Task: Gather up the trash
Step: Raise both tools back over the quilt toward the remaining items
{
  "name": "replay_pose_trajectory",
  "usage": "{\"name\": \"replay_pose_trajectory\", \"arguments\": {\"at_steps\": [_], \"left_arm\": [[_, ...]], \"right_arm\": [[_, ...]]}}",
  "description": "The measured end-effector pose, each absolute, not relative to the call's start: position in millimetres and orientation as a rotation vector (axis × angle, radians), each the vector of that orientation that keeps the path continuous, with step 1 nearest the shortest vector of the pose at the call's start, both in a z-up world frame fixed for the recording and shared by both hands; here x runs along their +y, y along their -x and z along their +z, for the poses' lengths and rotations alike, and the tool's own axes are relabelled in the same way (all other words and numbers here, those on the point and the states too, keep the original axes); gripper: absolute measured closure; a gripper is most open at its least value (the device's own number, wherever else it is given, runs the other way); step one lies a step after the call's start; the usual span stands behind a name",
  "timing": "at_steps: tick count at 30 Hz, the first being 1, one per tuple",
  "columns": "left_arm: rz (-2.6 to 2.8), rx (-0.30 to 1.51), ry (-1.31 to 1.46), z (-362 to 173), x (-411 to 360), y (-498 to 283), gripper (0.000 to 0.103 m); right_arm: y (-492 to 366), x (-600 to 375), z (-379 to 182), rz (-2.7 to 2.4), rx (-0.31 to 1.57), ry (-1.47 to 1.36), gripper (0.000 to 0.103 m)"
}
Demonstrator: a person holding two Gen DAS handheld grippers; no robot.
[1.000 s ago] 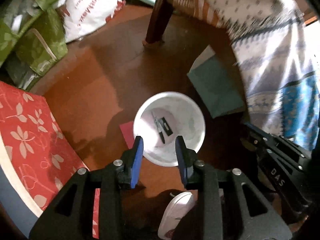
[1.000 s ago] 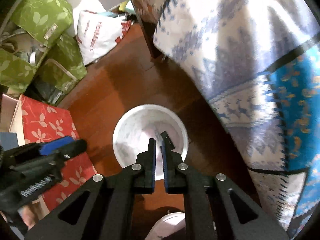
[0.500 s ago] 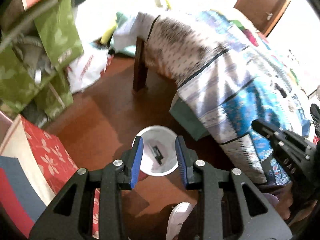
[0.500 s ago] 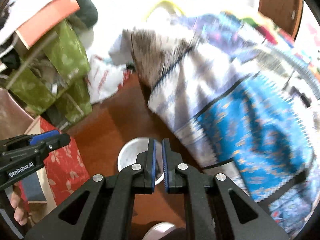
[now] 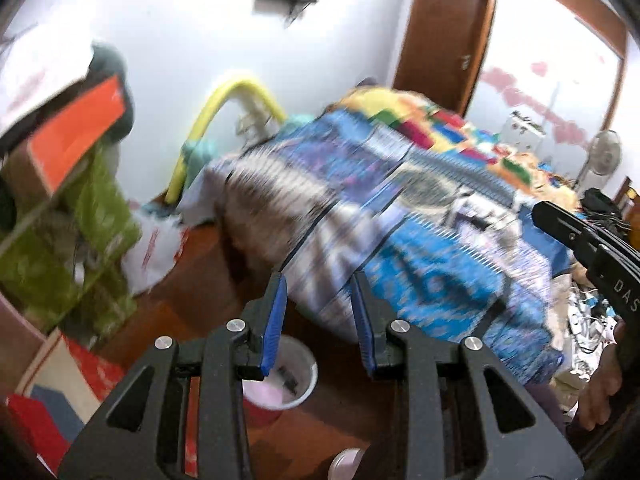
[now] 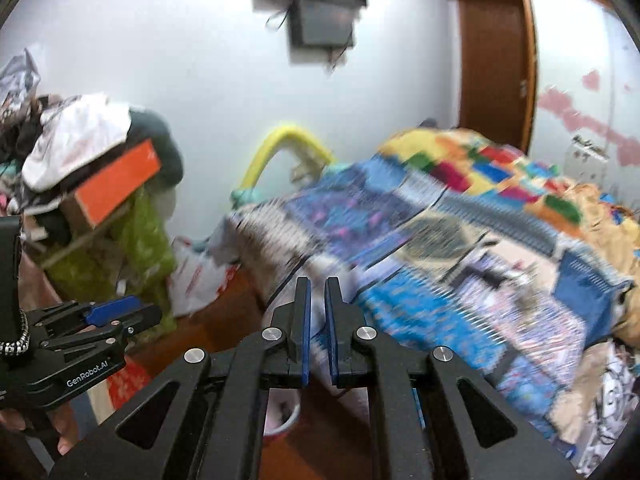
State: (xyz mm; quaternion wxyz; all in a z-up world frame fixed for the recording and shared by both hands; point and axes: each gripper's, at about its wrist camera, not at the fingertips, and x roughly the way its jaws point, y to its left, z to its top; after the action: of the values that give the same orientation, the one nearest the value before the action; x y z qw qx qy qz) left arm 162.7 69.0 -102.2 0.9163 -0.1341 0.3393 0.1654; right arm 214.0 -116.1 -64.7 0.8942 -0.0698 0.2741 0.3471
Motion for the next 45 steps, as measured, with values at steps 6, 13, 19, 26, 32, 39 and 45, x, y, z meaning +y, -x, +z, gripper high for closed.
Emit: {"name": "replay_pose_trajectory", "arguments": {"at_steps": [6,13,19,26,32,39,45], "left_arm": [[0.291,0.585,0.197,-59.5,20.3,-186.7,0.032],[0.206,0.549,0.157,-39.2,-28.2,-229.7,0.03],[0.128,0.567,0.107,-38.5,-66.6,-275.3,0.03],[0.047,0.601,0.061,-50.5,-105.1,-330.4,0.03],[-0.015,0.652,0.048,-75.3,-125.5,-377.0,0.03],[-0.067,0.73,0.023,-118.1,-141.4,-432.0,0.03],[-0.101,0.819,0.023,-166.2,-147.6,-477.1,0.03]], "right_arm": [[-221.0,-174.7,-28.2,0.593,0.412,0.073,0.025],[-254.7,-216.1,-17.0,0.51,0.444,0.042,0.025],[-279.5,-254.2,-23.7,0.445,0.488,-0.001,0.025],[-316.9,-292.0,-40.2,0.382,0.549,-0.047,0.025],[-350.0,-313.0,-64.2,0.334,0.608,-0.07,0.025],[-390.4,-330.7,-104.3,0.294,0.697,-0.082,0.025],[-423.1,-337.1,-141.2,0.293,0.784,-0.091,0.025]]}}
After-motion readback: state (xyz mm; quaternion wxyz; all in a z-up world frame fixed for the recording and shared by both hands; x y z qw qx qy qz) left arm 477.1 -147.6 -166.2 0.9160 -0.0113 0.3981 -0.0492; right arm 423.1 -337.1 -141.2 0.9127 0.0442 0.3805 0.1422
